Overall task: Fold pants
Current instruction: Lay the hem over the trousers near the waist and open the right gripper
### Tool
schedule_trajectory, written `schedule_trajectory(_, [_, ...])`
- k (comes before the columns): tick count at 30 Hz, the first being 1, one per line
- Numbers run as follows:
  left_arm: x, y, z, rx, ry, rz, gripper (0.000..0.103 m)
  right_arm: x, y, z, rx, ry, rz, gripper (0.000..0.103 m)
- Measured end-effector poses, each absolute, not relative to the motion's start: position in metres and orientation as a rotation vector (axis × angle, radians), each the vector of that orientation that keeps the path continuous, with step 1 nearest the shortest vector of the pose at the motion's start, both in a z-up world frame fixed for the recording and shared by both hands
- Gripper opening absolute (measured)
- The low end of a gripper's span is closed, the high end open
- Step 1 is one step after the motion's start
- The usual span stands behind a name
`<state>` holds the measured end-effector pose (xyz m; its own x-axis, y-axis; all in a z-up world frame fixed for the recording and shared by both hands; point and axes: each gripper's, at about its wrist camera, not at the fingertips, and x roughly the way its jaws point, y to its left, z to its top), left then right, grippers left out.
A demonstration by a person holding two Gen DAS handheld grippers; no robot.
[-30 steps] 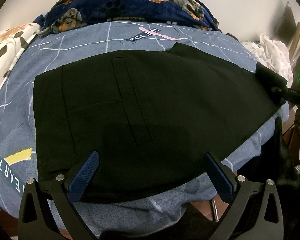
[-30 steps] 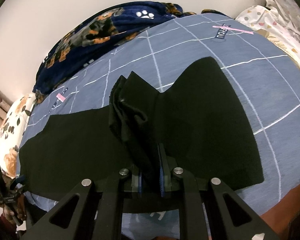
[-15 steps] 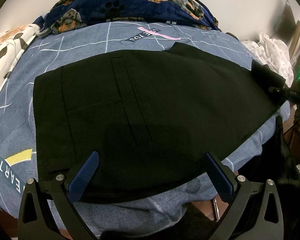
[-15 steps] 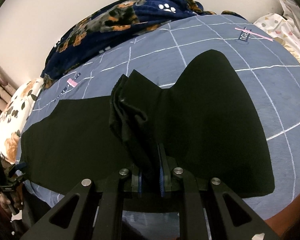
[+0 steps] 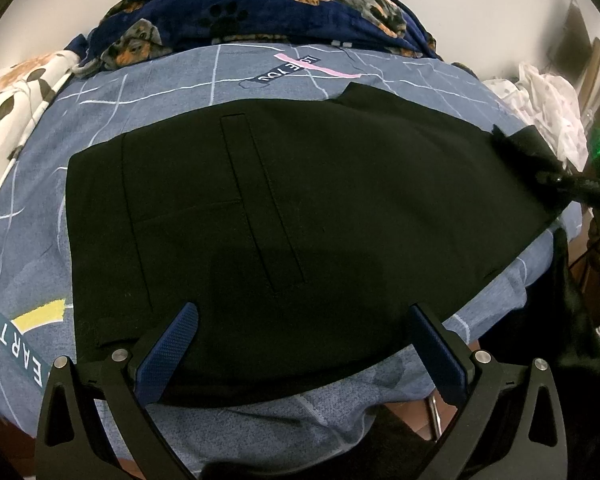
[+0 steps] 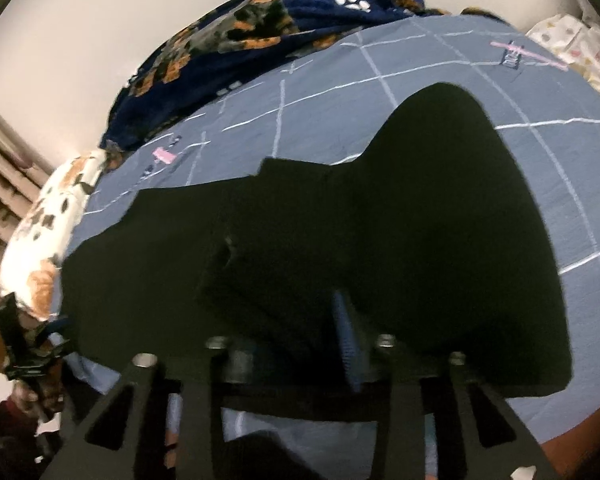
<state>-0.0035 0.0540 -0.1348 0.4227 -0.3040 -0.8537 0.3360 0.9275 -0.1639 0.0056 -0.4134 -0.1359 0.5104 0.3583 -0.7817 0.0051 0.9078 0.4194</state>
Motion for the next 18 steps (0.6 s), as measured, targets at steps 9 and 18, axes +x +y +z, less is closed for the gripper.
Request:
schedule_trajectory(9, [-0.003,0.054,-0.135,0.034,1.062,-0.400,0.103,-0.002,-0.417,-0.121,0.622,0.965,0.456,0.069])
schedule_trajectory(18, [-0.002,0.055,-0.134,0.019,1.058,-0.404,0.103,-0.026,-0.523,-0.101,0.968,0.688,0.306,0.065])
